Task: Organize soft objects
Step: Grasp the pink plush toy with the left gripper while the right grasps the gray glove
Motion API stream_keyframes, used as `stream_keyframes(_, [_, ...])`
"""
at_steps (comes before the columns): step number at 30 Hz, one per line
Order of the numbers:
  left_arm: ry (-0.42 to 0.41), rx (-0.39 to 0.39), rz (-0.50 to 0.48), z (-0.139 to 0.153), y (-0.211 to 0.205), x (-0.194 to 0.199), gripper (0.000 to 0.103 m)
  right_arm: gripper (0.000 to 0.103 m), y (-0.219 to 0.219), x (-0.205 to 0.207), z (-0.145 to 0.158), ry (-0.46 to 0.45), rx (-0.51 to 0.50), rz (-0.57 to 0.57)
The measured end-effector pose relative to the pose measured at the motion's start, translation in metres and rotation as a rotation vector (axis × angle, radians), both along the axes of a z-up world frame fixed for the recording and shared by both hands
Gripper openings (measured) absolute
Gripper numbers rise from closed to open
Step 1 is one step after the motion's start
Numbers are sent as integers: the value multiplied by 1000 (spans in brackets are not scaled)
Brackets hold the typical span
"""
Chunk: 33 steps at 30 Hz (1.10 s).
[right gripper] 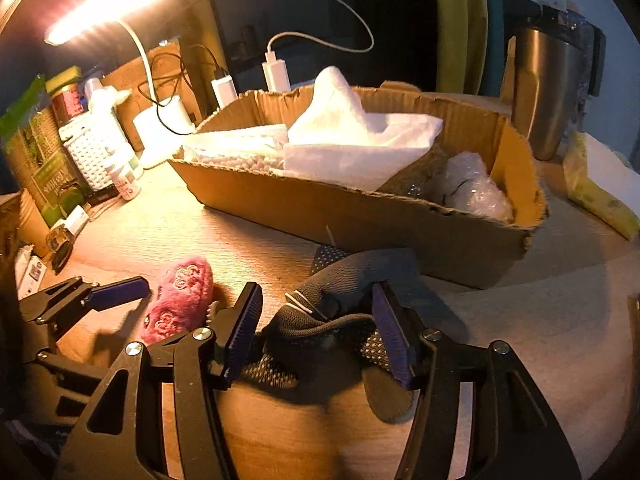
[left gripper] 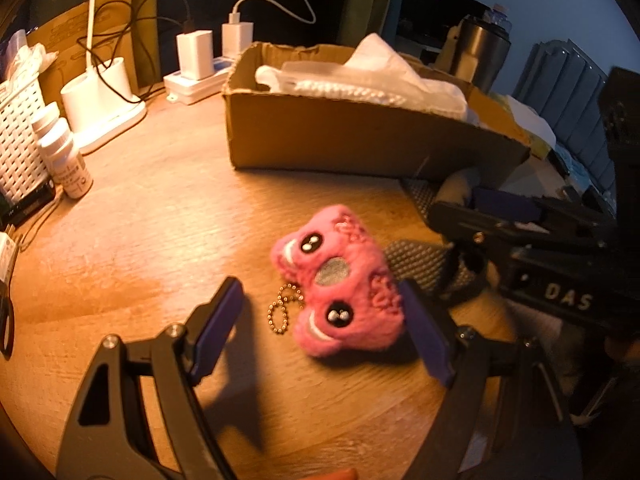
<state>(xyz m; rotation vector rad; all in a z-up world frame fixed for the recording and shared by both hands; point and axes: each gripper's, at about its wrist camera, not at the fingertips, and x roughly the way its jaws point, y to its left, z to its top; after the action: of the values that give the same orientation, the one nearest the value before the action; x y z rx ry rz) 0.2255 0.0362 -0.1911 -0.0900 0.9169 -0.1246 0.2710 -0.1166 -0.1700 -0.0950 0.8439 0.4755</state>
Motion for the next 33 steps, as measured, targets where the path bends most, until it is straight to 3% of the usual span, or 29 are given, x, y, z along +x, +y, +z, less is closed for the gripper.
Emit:
stream_keyframes(3, [-2, 11, -4, 0, -2, 3, 81, 58, 1, 5, -7, 17, -6, -4])
stream_keyframes(6, [-4, 29, -12, -1, -5, 4, 81, 43, -2, 6, -11, 8, -30, -14])
stream_keyframes(9, [-8, 39, -23, -1, -8, 6, 79, 36, -7, 4, -10, 8, -24, -2])
stream_keyframes(12, [-16, 54, -26, -1, -10, 5, 66, 32, -8, -1, -9, 2, -28, 9])
stream_keyframes(13, [-16, 57, -25, 0, -10, 5, 65, 31, -9, -3, -8, 0, -29, 15])
stream_keyframes(15, [-21, 60, -22, 0, -9, 5, 50, 31, -10, -6, -6, -3, -24, 19])
stream_keyframes(18, [-24, 57, -19, 1, -7, 3, 44, 31, -13, -12, 0, -20, -17, 25])
stream_keyframes(26, [-57, 33, -19, 11, -7, -7, 41, 31, -34, -24, 21, -62, 12, 14])
stream_keyframes(33, [-130, 3, -18, 42, -8, -21, 41, 31, -49, -33, 37, -95, 29, 0])
